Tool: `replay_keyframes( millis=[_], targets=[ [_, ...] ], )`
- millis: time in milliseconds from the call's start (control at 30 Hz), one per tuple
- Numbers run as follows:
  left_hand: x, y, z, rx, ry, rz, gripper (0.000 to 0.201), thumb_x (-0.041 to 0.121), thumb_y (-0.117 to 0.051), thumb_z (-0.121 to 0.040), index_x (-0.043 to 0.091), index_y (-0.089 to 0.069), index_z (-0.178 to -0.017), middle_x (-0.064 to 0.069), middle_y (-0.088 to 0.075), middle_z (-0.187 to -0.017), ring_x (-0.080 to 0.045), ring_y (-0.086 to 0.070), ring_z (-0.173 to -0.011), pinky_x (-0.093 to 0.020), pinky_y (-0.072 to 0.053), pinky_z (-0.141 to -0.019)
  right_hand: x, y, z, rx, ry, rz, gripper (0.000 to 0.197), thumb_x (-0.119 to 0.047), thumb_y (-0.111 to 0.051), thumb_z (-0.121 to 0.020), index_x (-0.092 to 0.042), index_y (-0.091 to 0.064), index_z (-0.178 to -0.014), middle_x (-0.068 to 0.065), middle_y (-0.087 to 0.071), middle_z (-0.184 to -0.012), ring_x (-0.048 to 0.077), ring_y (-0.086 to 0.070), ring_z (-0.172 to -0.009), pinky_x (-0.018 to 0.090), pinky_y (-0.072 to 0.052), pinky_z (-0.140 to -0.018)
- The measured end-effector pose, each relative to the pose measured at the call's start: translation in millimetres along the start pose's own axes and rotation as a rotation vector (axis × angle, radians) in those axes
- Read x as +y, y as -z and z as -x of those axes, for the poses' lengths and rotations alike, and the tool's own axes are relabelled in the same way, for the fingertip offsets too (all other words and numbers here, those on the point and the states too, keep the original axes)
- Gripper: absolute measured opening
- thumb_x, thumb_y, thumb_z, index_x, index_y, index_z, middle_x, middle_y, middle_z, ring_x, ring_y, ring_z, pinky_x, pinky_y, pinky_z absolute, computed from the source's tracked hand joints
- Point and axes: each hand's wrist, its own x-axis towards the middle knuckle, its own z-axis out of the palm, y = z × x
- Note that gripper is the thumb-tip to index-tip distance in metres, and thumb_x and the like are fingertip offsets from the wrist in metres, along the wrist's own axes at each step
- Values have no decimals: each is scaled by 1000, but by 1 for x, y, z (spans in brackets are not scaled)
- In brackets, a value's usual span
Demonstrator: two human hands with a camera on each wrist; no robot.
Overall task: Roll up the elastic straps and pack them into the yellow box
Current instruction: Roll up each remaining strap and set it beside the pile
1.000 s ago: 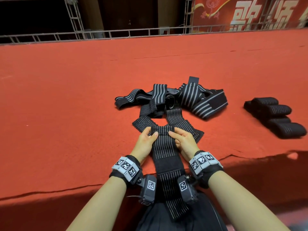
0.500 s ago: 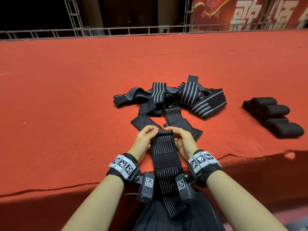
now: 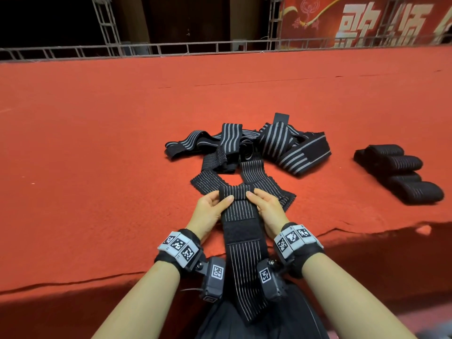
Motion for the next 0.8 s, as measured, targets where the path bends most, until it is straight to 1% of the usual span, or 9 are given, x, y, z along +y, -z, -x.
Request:
replay_keyframes(
  millis=[133, 200, 300, 400, 533, 600, 633, 733, 800],
  targets=[
    [0, -7, 1, -29, -56, -84, 23, 9, -46, -100, 6, -57, -120, -13, -69, -113, -22, -68, -101, -31, -55, -87, -3, 1, -1, -4, 12, -65, 19, -3, -48, -96, -7, -62, -109, 10, -71, -99, 21, -69, -89, 29, -57, -77],
    [0, -5, 0, -31, -65, -88, 22, 6, -44, -100, 9, -57, -118, -13, -70, -111, -23, -68, -100, -33, -55, -88, -4, 0, 0, -14, 2, -52, 22, 0, -46, -96, -9, -62, -108, 7, -71, -92, 18, -69, -80, 26, -57, -67],
    [0, -2, -1, 5, -72, -132, 26, 0, -44, -96, 13, -63, -107, -10, -70, -107, -23, -65, -100, -35, -53, -88, -4, 0, -1, -4, -9, -29, 30, 6, -41, -94, -11, -64, -100, 8, -68, -85, 16, -64, -70, 24, -54, -61],
    [2, -1, 0, 20, -18, -86, 32, 2, -37, -93, 13, -65, -103, -10, -69, -104, -26, -62, -94, -36, -51, -80, -3, 1, -1, 19, -13, -5, 35, 9, -38, -91, -12, -66, -90, 7, -66, -81, 13, -63, -64, 23, -52, -56],
    [4, -1, 2, -15, -8, -49, 32, 28, -39, -99, 11, -63, -111, -10, -68, -103, -16, -63, -88, -30, -51, -73, -3, 0, -1, 22, -2, 19, 37, 9, -35, -92, -10, -67, -90, 6, -68, -88, 12, -65, -71, 26, -54, -62],
    [1, -2, 0, 10, -24, -65, 25, 25, -46, -99, 9, -62, -110, -7, -68, -101, -14, -64, -87, -25, -53, -68, -4, -1, -2, 33, 10, -20, 37, 7, -32, -92, -7, -67, -92, 8, -68, -92, 14, -66, -77, 28, -55, -68],
    [-1, -2, -2, 16, -28, -68, 20, 21, -48, -98, 10, -62, -109, -8, -67, -102, -16, -64, -89, -26, -54, -68, -4, -1, -2, 33, 15, -46, 35, 3, -33, -94, -5, -67, -97, 10, -68, -95, 16, -66, -82, 30, -56, -72],
    [-3, 1, -2, 19, -21, -49, 19, 13, -53, -96, 14, -61, -114, -15, -66, -111, -22, -65, -96, -34, -56, -76, -2, -2, -2, 24, 8, -86, 28, -18, -44, -100, -6, -65, -114, 15, -71, -105, 25, -68, -95, 40, -55, -86],
    [-3, 1, -2, 26, -2, -8, 27, 11, -54, -96, 15, -57, -122, -12, -68, -114, -22, -66, -99, -38, -56, -81, 1, -1, -3, 11, 35, -50, 27, -22, -51, -98, -5, -65, -115, 14, -71, -108, 26, -68, -100, 38, -54, -90]
  ],
)
